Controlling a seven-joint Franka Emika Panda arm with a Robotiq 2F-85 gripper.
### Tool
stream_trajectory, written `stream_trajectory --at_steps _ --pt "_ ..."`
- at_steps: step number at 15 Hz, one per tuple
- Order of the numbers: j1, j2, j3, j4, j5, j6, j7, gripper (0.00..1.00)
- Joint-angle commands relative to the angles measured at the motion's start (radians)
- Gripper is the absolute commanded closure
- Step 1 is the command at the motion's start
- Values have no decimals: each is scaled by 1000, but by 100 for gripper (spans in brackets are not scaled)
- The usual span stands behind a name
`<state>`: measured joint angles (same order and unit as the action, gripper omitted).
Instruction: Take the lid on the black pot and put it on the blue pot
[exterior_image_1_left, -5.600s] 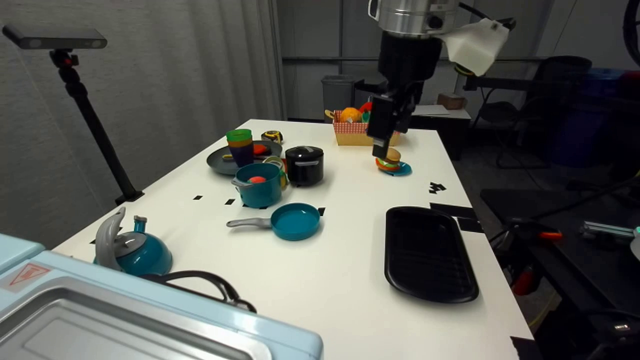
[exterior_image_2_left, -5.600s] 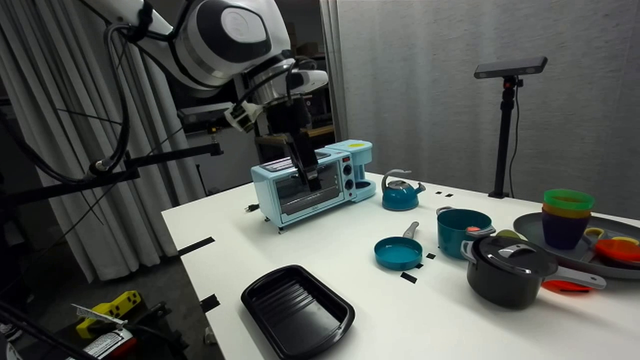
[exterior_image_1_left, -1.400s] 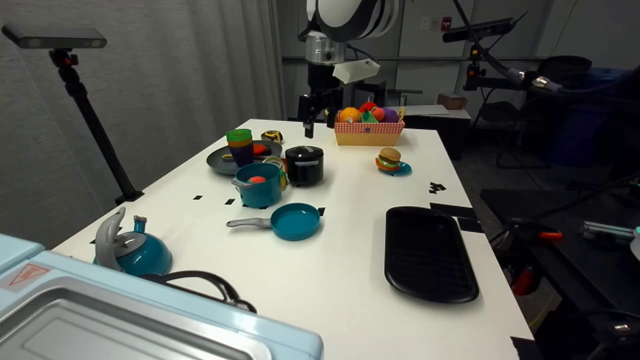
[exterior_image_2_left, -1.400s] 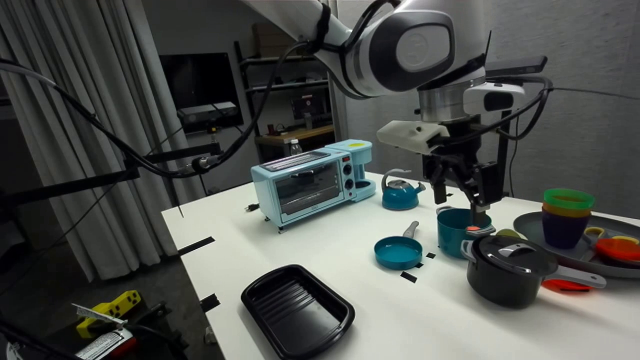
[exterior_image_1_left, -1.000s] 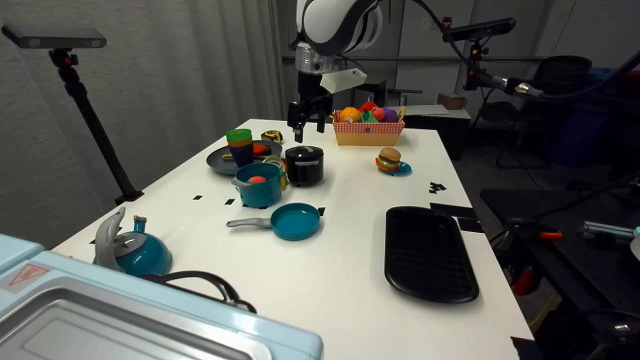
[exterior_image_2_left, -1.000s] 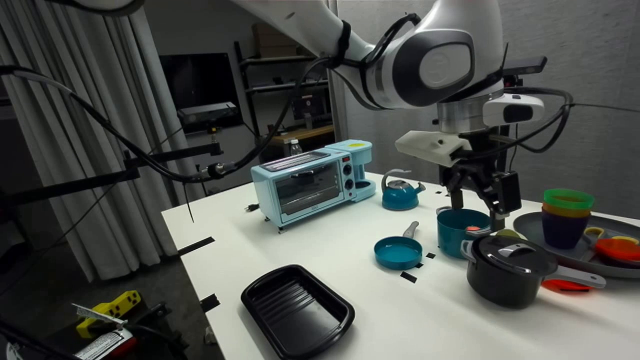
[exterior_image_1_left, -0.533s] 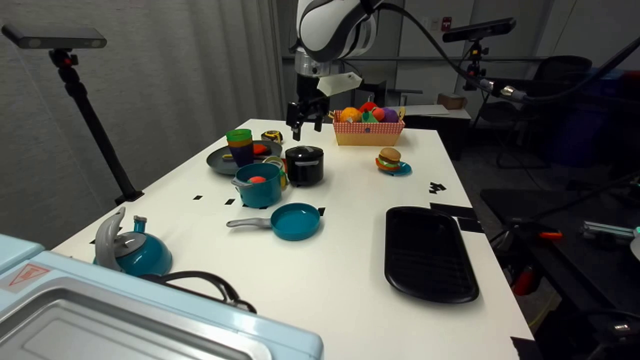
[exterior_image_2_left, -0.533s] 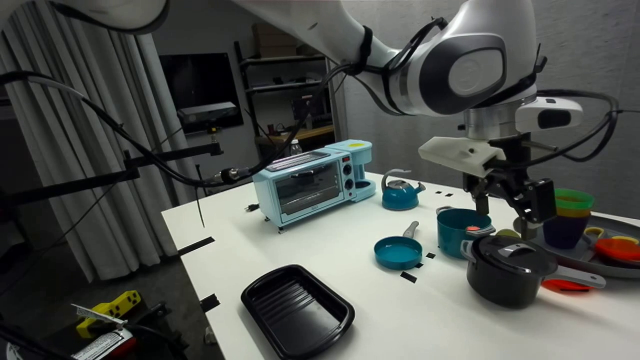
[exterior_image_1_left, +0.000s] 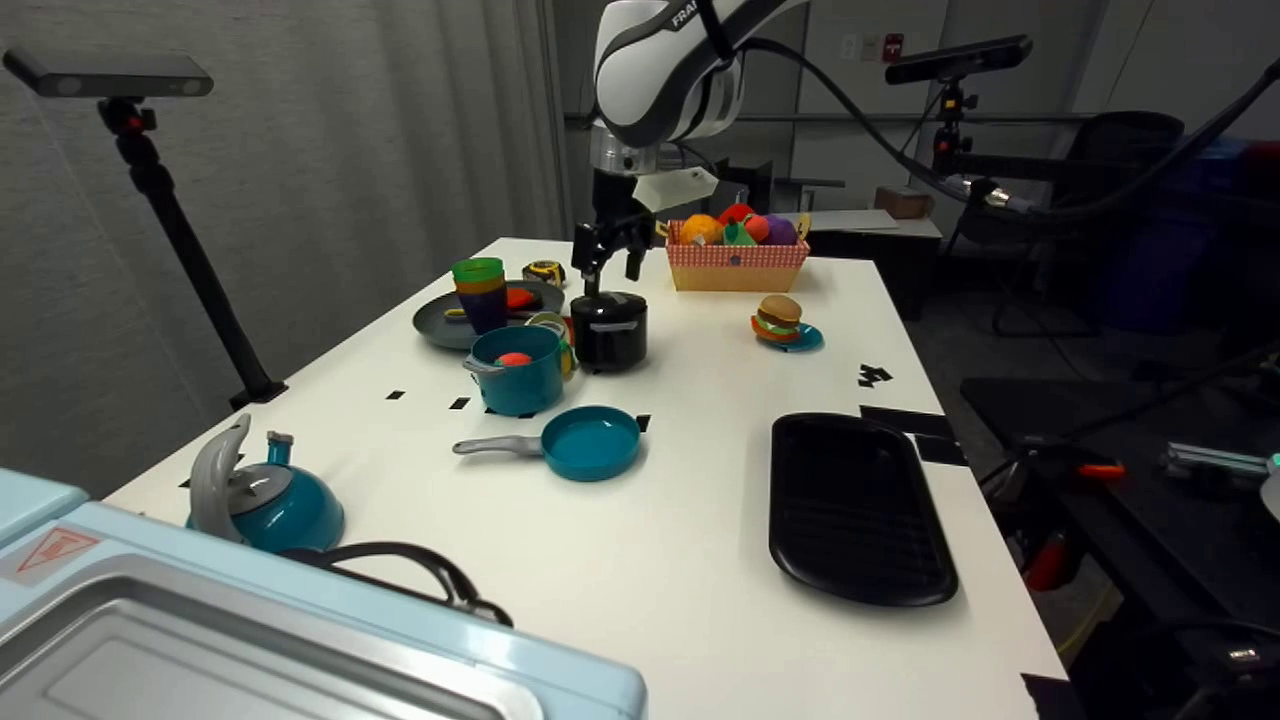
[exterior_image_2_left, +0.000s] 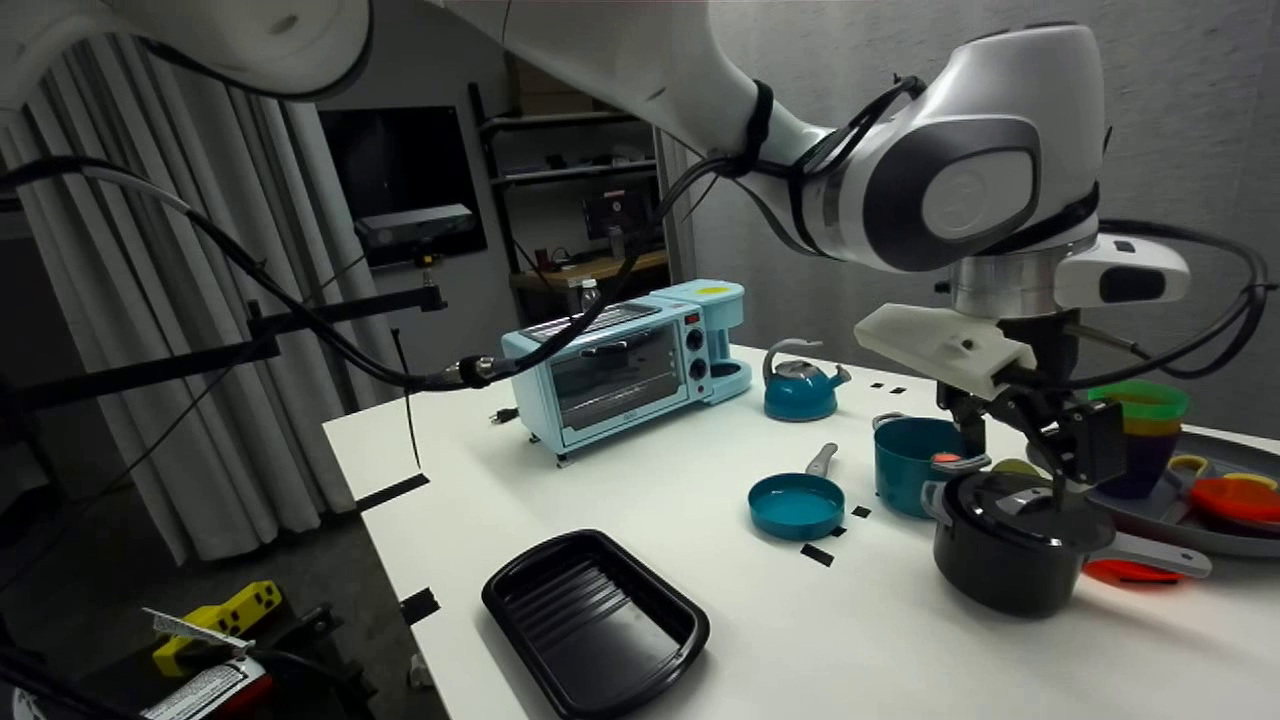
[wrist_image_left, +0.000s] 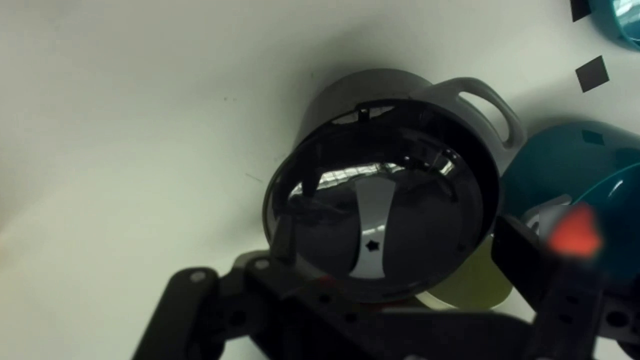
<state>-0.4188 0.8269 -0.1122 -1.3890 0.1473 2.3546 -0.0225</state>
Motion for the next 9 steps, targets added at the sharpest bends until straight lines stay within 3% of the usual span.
stream_trajectory --at_steps 1,4,6,9 --pt "-22 67 14 98 27 -30 -30 0" --pt "-34 93 23 141 37 -42 -31 0" --pt "-36 104 25 158 38 -46 -29 26" --pt "-44 132 29 196 40 -60 -29 49"
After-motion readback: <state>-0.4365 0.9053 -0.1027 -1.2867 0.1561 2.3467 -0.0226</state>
